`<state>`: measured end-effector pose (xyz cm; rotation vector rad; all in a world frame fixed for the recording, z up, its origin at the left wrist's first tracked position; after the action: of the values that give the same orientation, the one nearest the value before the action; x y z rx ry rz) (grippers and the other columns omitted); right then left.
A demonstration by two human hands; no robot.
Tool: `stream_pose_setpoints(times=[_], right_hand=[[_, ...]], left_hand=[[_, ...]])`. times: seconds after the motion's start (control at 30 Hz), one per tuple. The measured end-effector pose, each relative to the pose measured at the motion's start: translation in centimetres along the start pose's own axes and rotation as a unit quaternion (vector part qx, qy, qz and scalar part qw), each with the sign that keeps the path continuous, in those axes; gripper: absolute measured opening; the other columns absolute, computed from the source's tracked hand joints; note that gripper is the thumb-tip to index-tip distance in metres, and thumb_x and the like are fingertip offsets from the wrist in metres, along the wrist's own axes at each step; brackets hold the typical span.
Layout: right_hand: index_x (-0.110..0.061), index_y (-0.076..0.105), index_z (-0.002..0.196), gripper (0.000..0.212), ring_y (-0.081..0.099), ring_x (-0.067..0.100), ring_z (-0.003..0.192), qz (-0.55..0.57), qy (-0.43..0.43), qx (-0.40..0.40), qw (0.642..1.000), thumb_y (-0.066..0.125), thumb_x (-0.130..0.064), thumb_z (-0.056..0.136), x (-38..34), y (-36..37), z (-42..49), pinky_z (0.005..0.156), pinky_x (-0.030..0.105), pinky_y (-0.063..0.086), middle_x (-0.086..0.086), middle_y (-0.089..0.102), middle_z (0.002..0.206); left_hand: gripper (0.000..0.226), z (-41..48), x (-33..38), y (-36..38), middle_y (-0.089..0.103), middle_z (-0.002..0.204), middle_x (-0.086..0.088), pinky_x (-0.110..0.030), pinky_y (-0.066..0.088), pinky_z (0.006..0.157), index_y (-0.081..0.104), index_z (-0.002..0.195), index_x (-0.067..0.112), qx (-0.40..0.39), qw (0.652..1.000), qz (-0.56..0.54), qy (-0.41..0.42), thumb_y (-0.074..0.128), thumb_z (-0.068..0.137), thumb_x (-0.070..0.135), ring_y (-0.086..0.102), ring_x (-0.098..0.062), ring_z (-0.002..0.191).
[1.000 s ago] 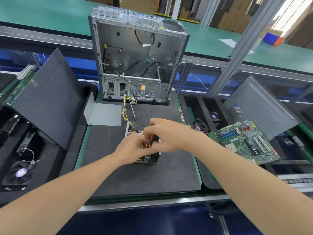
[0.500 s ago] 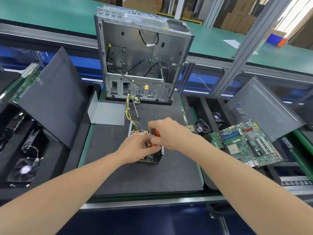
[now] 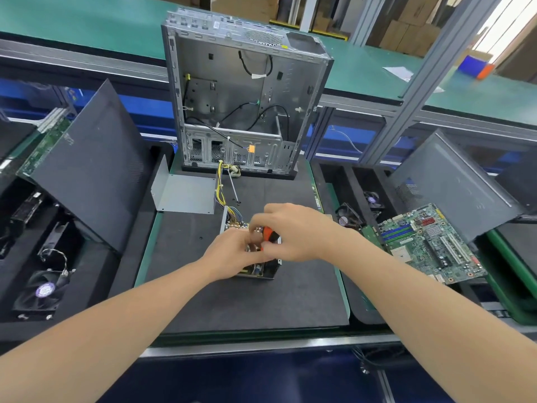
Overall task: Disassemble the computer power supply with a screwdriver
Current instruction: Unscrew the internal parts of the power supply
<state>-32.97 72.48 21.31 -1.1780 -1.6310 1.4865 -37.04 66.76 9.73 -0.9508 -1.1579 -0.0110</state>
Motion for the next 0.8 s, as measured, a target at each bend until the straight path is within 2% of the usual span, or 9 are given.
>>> stream_pose_setpoints(times=[0.07, 0.13, 0.23, 0.33, 0.4, 0.47, 0.6, 0.7, 0.8], right_hand=[[-0.021, 0.052, 0.104, 0.04, 0.057, 0.031, 0.071, -0.089, 0.11, 0.071, 0.987, 0.045, -0.059, 0.095, 1.2, -0.7, -0.3, 0.056, 0.035, 0.039, 0.0, 0.052, 0.075], [-0.018, 0.045, 0.086, 0.055, 0.043, 0.03, 0.06, -0.12, 0.22, 0.099, 0.963, 0.034, -0.07, 0.097, 2.0, -0.9, -0.8, 0.053, 0.034, 0.029, 0.001, 0.036, 0.062], [-0.017, 0.041, 0.073, 0.055, 0.043, 0.032, 0.064, -0.049, 0.262, 0.094, 0.959, 0.04, -0.063, 0.101, 2.6, 0.1, -0.3, 0.058, 0.035, 0.032, 0.001, 0.033, 0.063], [-0.014, 0.049, 0.084, 0.035, 0.051, 0.036, 0.073, 0.039, 0.248, 0.047, 0.967, 0.054, -0.045, 0.099, 3.2, 1.1, 0.4, 0.061, 0.034, 0.037, 0.004, 0.043, 0.072], [-0.018, 0.055, 0.092, 0.02, 0.056, 0.035, 0.076, 0.077, 0.215, 0.017, 0.974, 0.062, -0.038, 0.092, 3.1, 1.3, 0.7, 0.056, 0.031, 0.037, 0.006, 0.054, 0.083], [-0.023, 0.058, 0.091, 0.013, 0.059, 0.032, 0.076, 0.105, 0.178, -0.013, 0.978, 0.067, -0.029, 0.084, 3.1, 1.4, 0.8, 0.055, 0.03, 0.039, 0.004, 0.061, 0.086], [-0.026, 0.064, 0.093, 0.016, 0.058, 0.025, 0.076, 0.1, 0.11, -0.065, 0.987, 0.069, -0.02, 0.078, 2.8, 1.4, 0.9, 0.058, 0.034, 0.049, -0.007, 0.058, 0.082], [-0.024, 0.067, 0.096, 0.017, 0.055, 0.022, 0.082, 0.073, 0.047, -0.083, 0.993, 0.071, -0.019, 0.08, 1.7, 1.4, 1.0, 0.07, 0.045, 0.056, -0.008, 0.047, 0.088], [-0.023, 0.065, 0.097, 0.016, 0.055, 0.022, 0.084, 0.072, 0.029, -0.054, 0.996, 0.066, -0.024, 0.082, 1.0, 0.8, 0.7, 0.071, 0.043, 0.054, -0.006, 0.048, 0.09]], left_hand=[[0.027, 0.1, -0.1, 0.0, 0.065, 0.071, 0.006, -0.039, 0.048, 0.064, 0.061, 0.072, 0.053, 0.002, 1.0, -0.015, -0.011, 0.056, 0.075, 0.079, 0.053, -0.019, 0.066], [0.027, 0.1, 0.0, 0.2, 0.068, 0.077, 0.01, -0.039, 0.051, 0.067, 0.065, 0.075, 0.054, -0.009, 1.0, -0.015, -0.013, 0.055, 0.075, 0.08, 0.058, -0.017, 0.069], [0.028, 0.1, 0.2, 0.2, 0.07, 0.079, 0.011, -0.037, 0.051, 0.068, 0.067, 0.076, 0.056, -0.013, 1.0, -0.002, -0.011, 0.054, 0.075, 0.081, 0.059, -0.014, 0.071], [0.041, 0.0, 0.5, -0.2, 0.072, 0.082, 0.013, -0.038, 0.054, 0.072, 0.072, 0.085, 0.042, 0.004, 1.0, 0.012, -0.001, 0.057, 0.079, 0.079, 0.063, -0.012, 0.075], [0.027, -0.1, 0.6, -0.2, 0.071, 0.083, 0.013, -0.038, 0.053, 0.073, 0.068, 0.086, 0.049, 0.002, 1.0, 0.01, 0.008, 0.06, 0.082, 0.074, 0.063, -0.01, 0.077], [0.013, -0.2, 0.8, -0.2, 0.068, 0.083, 0.018, -0.036, 0.051, 0.071, 0.06, 0.082, 0.06, -0.003, 1.0, 0.015, 0.014, 0.059, 0.084, 0.073, 0.06, -0.006, 0.078], [0.033, -0.1, 0.5, -0.2, 0.066, 0.085, 0.028, -0.035, 0.052, 0.075, 0.066, 0.087, 0.046, -0.008, 1.0, 0.018, 0.001, 0.056, 0.081, 0.077, 0.059, -0.003, 0.081], [0.028, 0.0, 0.1, -0.1, 0.069, 0.078, 0.014, -0.036, 0.052, 0.074, 0.065, 0.074, 0.051, -0.006, 1.0, 0.016, -0.004, 0.06, 0.079, 0.078, 0.061, -0.008, 0.077], [0.031, 0.0, -0.1, 0.0, 0.07, 0.079, 0.009, -0.038, 0.053, 0.075, 0.063, 0.072, 0.047, -0.005, 1.0, 0.006, -0.008, 0.059, 0.078, 0.077, 0.061, -0.013, 0.078]])
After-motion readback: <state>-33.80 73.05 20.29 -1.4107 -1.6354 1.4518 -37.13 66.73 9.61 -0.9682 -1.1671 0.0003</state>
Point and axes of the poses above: each hand's wrist, its own z-axis towards the middle knuckle, its own y-axis out of the palm, x = y × z, the point moved 10 cm from there along z, towards the middle knuckle
